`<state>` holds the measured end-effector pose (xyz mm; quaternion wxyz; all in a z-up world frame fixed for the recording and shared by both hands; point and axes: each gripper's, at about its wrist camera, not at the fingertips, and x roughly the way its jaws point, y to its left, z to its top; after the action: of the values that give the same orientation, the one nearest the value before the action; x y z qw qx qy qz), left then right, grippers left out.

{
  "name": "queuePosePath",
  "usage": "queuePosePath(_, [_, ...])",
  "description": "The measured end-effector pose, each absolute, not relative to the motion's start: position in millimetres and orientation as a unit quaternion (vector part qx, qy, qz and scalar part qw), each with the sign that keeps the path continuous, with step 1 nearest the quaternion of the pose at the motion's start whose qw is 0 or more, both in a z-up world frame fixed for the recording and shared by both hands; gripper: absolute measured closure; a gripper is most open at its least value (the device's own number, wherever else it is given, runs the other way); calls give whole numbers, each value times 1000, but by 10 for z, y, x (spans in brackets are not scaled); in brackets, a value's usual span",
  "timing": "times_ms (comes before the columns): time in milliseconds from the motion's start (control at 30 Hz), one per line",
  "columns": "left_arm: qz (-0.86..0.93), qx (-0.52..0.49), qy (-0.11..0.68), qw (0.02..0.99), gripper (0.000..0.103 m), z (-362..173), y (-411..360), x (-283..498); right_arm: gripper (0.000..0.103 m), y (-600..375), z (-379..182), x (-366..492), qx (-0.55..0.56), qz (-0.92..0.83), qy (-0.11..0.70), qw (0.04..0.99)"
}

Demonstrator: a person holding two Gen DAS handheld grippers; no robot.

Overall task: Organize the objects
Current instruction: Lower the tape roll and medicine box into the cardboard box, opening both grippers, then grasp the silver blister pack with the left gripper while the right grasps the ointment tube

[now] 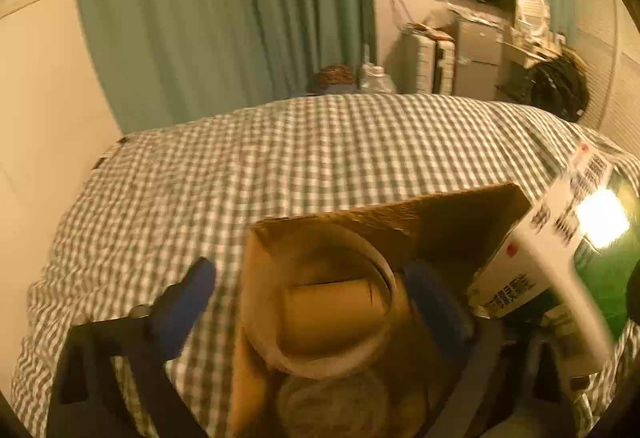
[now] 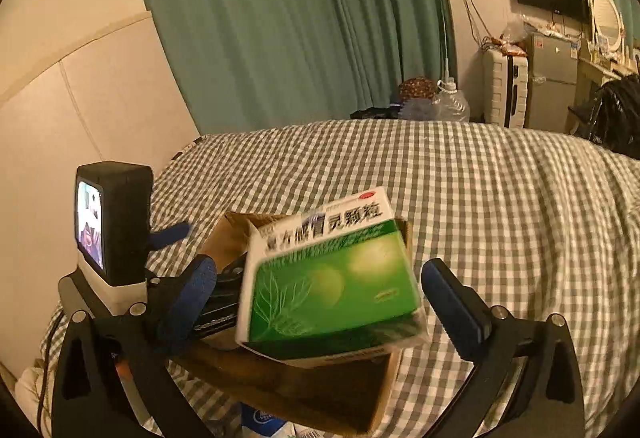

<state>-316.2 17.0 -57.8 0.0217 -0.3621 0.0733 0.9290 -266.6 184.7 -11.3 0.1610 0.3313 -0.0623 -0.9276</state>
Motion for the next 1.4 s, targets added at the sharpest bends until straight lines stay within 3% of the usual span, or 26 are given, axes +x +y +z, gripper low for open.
queuePosePath(367, [946, -318, 57, 12, 0, 291, 54, -2405, 0, 1919, 738, -1925, 279, -948, -20, 151])
queuePosePath(667, [949, -308, 67, -18, 0, 561, 132, -1602, 0, 2067, 1027, -1128, 265, -951, 19, 162])
queuePosePath(1000, [937, -341, 42, -60, 0, 36, 188, -933, 0, 2195, 707, -721, 282, -940, 43, 190])
queuePosePath(1400, [914, -396, 19, -83, 0, -909, 229, -860, 0, 2028, -284, -1055, 341, -912, 77, 214])
